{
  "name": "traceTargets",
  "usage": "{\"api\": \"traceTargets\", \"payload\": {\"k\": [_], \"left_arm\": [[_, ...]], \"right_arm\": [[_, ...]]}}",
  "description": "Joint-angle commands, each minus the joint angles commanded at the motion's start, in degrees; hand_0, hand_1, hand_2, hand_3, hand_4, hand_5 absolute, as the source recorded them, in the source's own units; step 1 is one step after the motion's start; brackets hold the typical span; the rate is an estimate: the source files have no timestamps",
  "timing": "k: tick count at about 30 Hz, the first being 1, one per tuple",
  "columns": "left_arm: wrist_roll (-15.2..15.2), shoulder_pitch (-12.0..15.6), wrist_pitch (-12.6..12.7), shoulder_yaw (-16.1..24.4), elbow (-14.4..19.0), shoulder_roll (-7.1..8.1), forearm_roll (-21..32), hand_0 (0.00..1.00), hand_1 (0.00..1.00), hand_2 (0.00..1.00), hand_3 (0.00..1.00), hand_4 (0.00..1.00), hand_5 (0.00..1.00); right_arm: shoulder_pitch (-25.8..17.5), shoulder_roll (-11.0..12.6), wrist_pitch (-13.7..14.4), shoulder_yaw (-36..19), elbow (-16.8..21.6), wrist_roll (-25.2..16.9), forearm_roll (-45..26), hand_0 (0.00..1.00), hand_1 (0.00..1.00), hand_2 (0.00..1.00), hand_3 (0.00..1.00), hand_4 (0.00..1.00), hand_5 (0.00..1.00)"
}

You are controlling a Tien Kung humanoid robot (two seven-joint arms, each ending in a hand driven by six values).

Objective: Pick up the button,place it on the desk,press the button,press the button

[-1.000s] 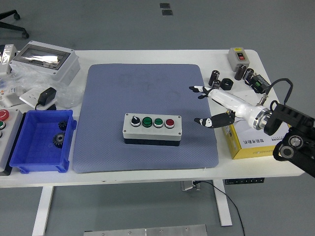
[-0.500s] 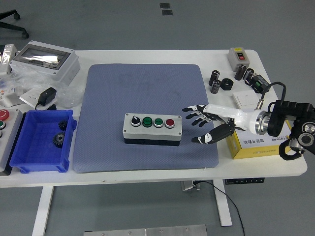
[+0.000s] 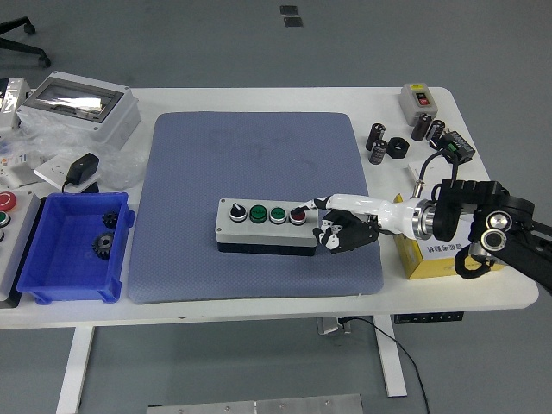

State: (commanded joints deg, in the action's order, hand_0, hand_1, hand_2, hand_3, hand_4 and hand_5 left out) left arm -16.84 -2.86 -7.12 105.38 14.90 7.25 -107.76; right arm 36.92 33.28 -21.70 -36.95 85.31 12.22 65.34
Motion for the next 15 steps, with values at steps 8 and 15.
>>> {"api": "traceTargets", "payload": {"k": [8, 15], "left_arm": [[0.32, -0.19, -0.17, 0.16, -0.08, -0.01, -0.18, 0.667, 0.54, 0.491, 0.552, 0.269, 0.002], [0.59, -0.21, -0.42, 0.26, -0.15, -0.15, -0.19, 0.667, 0.541, 0.492, 0.552, 0.271, 0.002]], "right_arm": [[0.54, -0.93, 0.89, 1.84, -1.71, 0.16, 1.1, 0.048, 0.167, 0.221, 0.911, 0.19, 0.056], [0.53, -0.95, 1.0, 0.93, -1.56, 0.02, 1.41, 0.047, 0.166, 0.221, 0.908, 0.194, 0.055]]}}
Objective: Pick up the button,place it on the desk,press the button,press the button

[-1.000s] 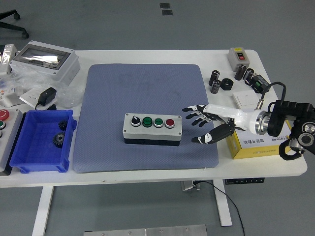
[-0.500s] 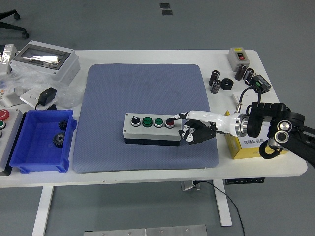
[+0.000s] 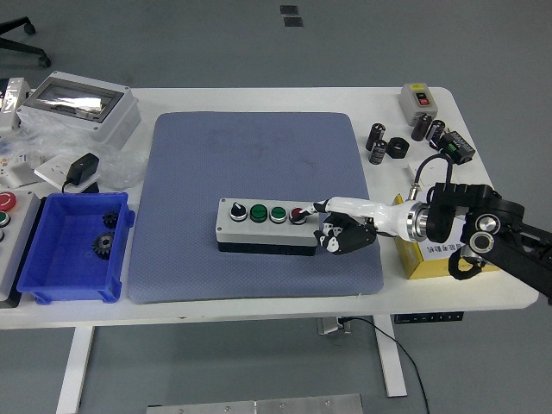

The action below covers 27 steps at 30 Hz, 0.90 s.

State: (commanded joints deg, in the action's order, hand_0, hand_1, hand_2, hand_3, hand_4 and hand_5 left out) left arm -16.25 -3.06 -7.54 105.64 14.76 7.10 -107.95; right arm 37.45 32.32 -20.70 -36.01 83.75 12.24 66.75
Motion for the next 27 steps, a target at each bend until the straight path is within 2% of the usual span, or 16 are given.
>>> {"api": "traceTargets", "payload": {"k": [8, 20, 27], "left_arm": [[0.15, 0.16, -0.27, -0.14, -0.02, -0.08, 0.44, 0.667, 0.542, 0.492, 0.553, 0.271, 0.002], [1.07, -0.07, -1.09, -0.11, -0.21, 0.05, 0.76, 0.667, 0.543, 0.492, 0.552, 0.273, 0.002], [1.43, -0.04, -1.36, -0.18, -0.3, 0.08, 1.07, 0.666, 0.544, 0.491, 0.552, 0.278, 0.002]], "right_arm": [[-0.08, 0.27, -0.39, -1.74, 0.72, 0.05, 0.15, 0.046, 0.166, 0.22, 0.901, 0.191, 0.055], [1.34, -0.01, 1.04, 2.36, -2.48, 1.51, 3.92, 0.042, 0.161, 0.22, 0.888, 0.208, 0.044], [1.68, 0.43, 1.3, 2.93, -1.45, 2.0, 6.22, 0.043, 0.16, 0.218, 0.881, 0.221, 0.037]]}}
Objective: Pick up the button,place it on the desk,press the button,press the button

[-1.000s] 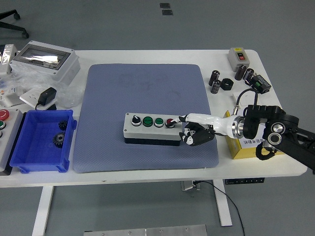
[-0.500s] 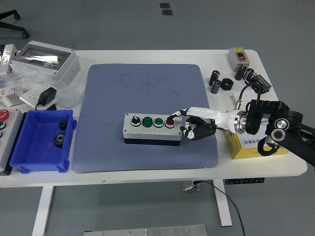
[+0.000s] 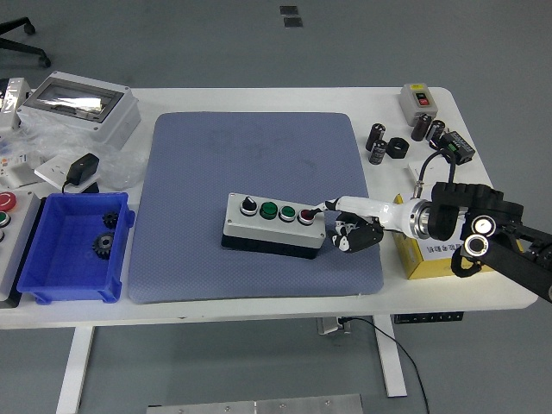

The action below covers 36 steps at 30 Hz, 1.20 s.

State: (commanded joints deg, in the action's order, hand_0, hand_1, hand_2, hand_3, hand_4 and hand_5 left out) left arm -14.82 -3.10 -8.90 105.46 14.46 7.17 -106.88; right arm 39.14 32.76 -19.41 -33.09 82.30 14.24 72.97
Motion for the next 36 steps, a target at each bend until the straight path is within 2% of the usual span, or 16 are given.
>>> {"api": "traceTargets", "payload": {"k": [2, 7, 10, 11, 12, 14, 17, 18, 19, 23, 24, 27, 29, 30, 35, 36], "left_arm": [[0.1, 0.01, -0.04, 0.0, -0.04, -0.02, 0.06, 0.666, 0.544, 0.491, 0.552, 0.278, 0.002], [0.49, 0.04, -0.11, 0.03, -0.2, -0.13, 0.14, 0.666, 0.545, 0.492, 0.553, 0.279, 0.002], [0.34, 0.14, -0.08, -0.11, -0.14, -0.24, 0.3, 0.666, 0.545, 0.492, 0.553, 0.279, 0.002], [0.27, 0.18, -0.06, -0.17, -0.12, -0.29, 0.34, 0.666, 0.545, 0.492, 0.553, 0.279, 0.002], [0.22, 0.22, -0.03, -0.22, -0.11, -0.32, 0.39, 0.666, 0.546, 0.493, 0.554, 0.28, 0.002], [0.19, 0.29, 0.07, -0.35, -0.13, -0.42, 0.44, 0.666, 0.546, 0.493, 0.554, 0.28, 0.002], [0.03, 0.41, 0.45, -0.61, -0.19, -0.73, 0.52, 0.666, 0.546, 0.493, 0.554, 0.28, 0.002], [0.01, 0.46, 0.6, -0.72, -0.24, -0.86, 0.54, 0.666, 0.545, 0.492, 0.553, 0.279, 0.002], [-0.04, 0.51, 0.82, -0.85, -0.29, -1.01, 0.57, 0.666, 0.545, 0.492, 0.553, 0.279, 0.002], [-0.08, 0.65, 1.67, -1.16, -0.51, -1.5, 0.49, 0.666, 0.545, 0.492, 0.553, 0.279, 0.002], [-0.11, 0.66, 1.82, -1.2, -0.54, -1.58, 0.44, 0.666, 0.545, 0.492, 0.553, 0.28, 0.002], [0.22, 0.67, 2.99, -0.82, -0.51, -1.8, -0.17, 0.666, 0.545, 0.492, 0.553, 0.28, 0.002], [0.4, 0.67, 3.37, -0.64, -0.47, -1.86, -0.48, 0.666, 0.545, 0.492, 0.553, 0.28, 0.002], [0.44, 0.67, 3.47, -0.58, -0.47, -1.87, -0.58, 0.668, 0.546, 0.492, 0.552, 0.282, 0.002], [0.15, 0.54, 3.71, -0.57, -0.43, -1.85, -0.88, 0.668, 0.546, 0.492, 0.552, 0.282, 0.002], [0.09, 0.51, 3.72, -0.58, -0.43, -1.88, -0.92, 0.667, 0.55, 0.495, 0.558, 0.296, 0.002]], "right_arm": [[-0.28, 0.24, -0.21, -1.25, 0.76, -0.65, -0.74, 0.043, 0.16, 0.218, 0.881, 0.221, 0.037], [-2.75, 1.07, -2.75, -6.83, 3.19, -4.56, -7.05, 0.042, 0.16, 0.216, 0.872, 0.224, 0.035], [-5.26, 0.98, -1.76, -10.63, 4.07, -7.51, -10.73, 0.042, 0.16, 0.216, 0.872, 0.224, 0.035], [-6.41, 0.6, -0.26, -12.1, 4.24, -8.73, -10.93, 0.042, 0.16, 0.216, 0.872, 0.224, 0.035], [-7.55, 0.07, 1.49, -13.55, 4.28, -9.97, -10.5, 0.044, 0.161, 0.217, 0.831, 0.237, 0.032], [-9.81, -1.76, 5.26, -16.3, 3.74, -12.34, -7.98, 0.044, 0.161, 0.217, 0.831, 0.237, 0.032], [-13.48, -5.47, 11.97, -20.62, 1.4, -16.41, -2.93, 0.044, 0.161, 0.217, 0.831, 0.237, 0.032], [-14.63, -6.73, 14.03, -22.0, 0.47, -18.02, -1.99, 0.066, 0.179, 0.23, 0.779, 0.285, 0.008], [-15.96, -8.22, 16.43, -23.6, -0.46, -19.99, -1.48, 0.066, 0.179, 0.23, 0.779, 0.285, 0.008], [-20.83, -13.68, 24.73, -29.11, -4.49, -27.69, -4.99, 0.066, 0.179, 0.23, 0.779, 0.285, 0.008], [-21.86, -14.88, 26.65, -30.19, -5.44, -29.57, -5.91, 0.476, 0.644, 0.668, 0.806, 0.516, 0.197], [-25.04, -18.47, 31.57, -32.23, -7.44, -34.61, -5.68, 0.476, 0.644, 0.668, 0.806, 0.516, 0.197], [-26.65, -20.25, 34.77, -32.36, -7.17, -37.22, -3.21, 0.476, 0.644, 0.668, 0.806, 0.516, 0.197], [-27.17, -20.72, 36.32, -32.13, -6.83, -37.77, -1.82, 0.762, 0.767, 0.776, 0.797, 0.624, 0.382], [-27.76, -21.21, 46.3, -28.92, -6.88, -37.73, 6.51, 0.762, 0.767, 0.776, 0.797, 0.624, 0.382], [-27.71, -21.11, 48.09, -28.38, -6.94, -37.59, 7.85, 0.881, 0.869, 0.897, 0.91, 0.947, 0.887]]}}
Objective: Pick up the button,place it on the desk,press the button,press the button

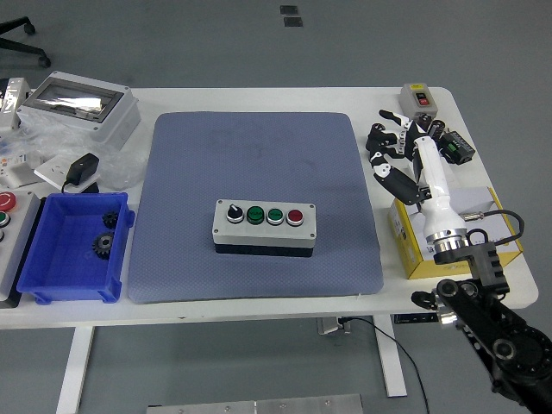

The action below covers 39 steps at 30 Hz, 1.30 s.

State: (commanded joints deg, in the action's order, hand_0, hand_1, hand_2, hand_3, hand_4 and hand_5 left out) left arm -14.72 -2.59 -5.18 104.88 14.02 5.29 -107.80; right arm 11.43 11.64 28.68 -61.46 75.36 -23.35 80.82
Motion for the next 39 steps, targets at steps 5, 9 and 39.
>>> {"api": "traceTargets", "payload": {"k": [5, 9, 39], "left_arm": [[0.05, -0.13, -0.14, 0.04, -0.18, -0.34, -0.39, 0.667, 0.558, 0.501, 0.563, 0.331, 0.002], [0.2, -0.16, -0.2, 0.04, -0.28, -0.35, -0.47, 0.667, 0.558, 0.501, 0.563, 0.331, 0.002], [-2.99, 0.11, 2.36, 0.43, 0.11, -0.47, -2.64, 0.667, 0.562, 0.504, 0.562, 0.369, 0.038]], "right_arm": [[-0.87, 0.41, 8.3, 1.05, 0.29, 2.27, 7.35, 0.998, 0.987, 0.998, 0.998, 0.998, 0.966], [-1.61, 0.77, 8.3, 0.37, 0.51, 6.14, 13.51, 0.998, 0.987, 0.998, 0.998, 0.998, 0.966], [-3.19, 2.91, 8.3, 1.42, -1.52, -1.24, 10.62, 0.892, 0.931, 0.898, 0.894, 0.827, 0.392]]}}
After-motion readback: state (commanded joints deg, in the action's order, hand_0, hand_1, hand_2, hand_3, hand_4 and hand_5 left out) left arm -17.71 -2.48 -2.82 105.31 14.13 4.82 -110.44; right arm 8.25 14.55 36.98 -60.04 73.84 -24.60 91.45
